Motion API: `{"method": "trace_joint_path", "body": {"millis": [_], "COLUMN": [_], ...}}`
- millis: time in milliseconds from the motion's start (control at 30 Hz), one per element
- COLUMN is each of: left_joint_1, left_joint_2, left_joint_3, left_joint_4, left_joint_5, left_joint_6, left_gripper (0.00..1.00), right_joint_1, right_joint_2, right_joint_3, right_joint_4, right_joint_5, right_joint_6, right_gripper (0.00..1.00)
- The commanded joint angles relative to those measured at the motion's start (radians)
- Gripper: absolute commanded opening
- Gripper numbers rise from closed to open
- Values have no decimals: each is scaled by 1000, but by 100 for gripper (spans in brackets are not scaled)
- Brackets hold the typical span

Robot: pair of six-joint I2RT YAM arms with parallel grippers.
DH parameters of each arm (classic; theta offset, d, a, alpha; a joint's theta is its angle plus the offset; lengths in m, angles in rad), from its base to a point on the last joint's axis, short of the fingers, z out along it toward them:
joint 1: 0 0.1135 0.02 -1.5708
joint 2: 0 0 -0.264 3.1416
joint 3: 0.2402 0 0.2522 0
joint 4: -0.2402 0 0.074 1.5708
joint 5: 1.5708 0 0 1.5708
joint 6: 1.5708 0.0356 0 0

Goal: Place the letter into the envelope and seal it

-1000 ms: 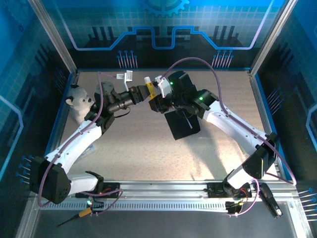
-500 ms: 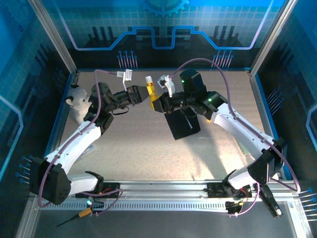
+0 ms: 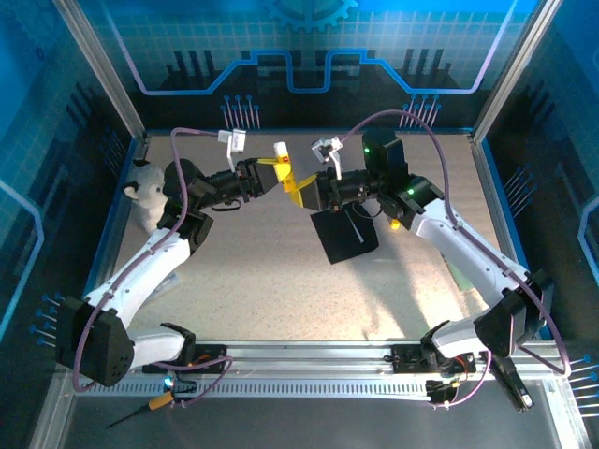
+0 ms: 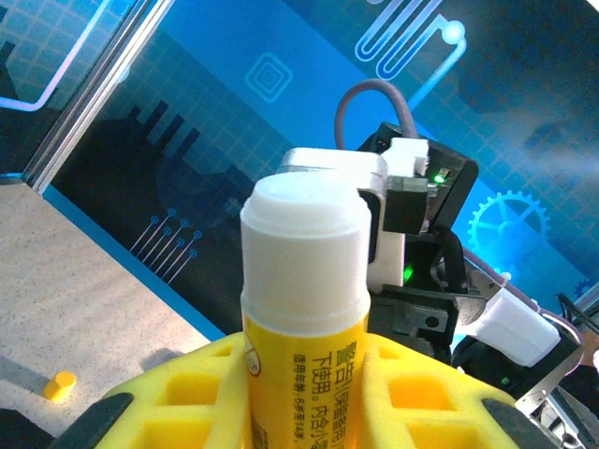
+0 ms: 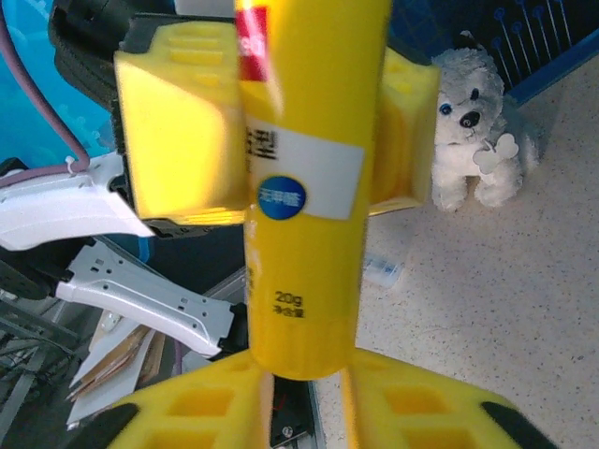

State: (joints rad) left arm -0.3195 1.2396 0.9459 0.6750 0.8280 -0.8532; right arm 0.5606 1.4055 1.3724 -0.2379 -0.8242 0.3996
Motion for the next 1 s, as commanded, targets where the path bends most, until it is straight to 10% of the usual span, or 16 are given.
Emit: {"method": "trace_joint_path", "body": {"millis": [0, 433, 967], "left_joint_1": [-7, -30, -237], "left_joint_2": [-7, -9, 347], "left_joint_3": [-5, 33, -22], "left_joint_4": [-99, -641, -318], "left_joint_5": [91, -197, -581], "left_joint_6": [71, 460, 110], "left_gripper": [0, 0, 0], "right_joint_1": [-18, -189, -398], "right_joint_2": [-60, -131, -85], "right_joint_3": [14, -14, -168], "right_joint_4": [55, -322, -360], "right_joint_5": [27, 312, 433], "right_joint_6": [-39, -126, -153], "right_gripper": [35, 44, 5]}}
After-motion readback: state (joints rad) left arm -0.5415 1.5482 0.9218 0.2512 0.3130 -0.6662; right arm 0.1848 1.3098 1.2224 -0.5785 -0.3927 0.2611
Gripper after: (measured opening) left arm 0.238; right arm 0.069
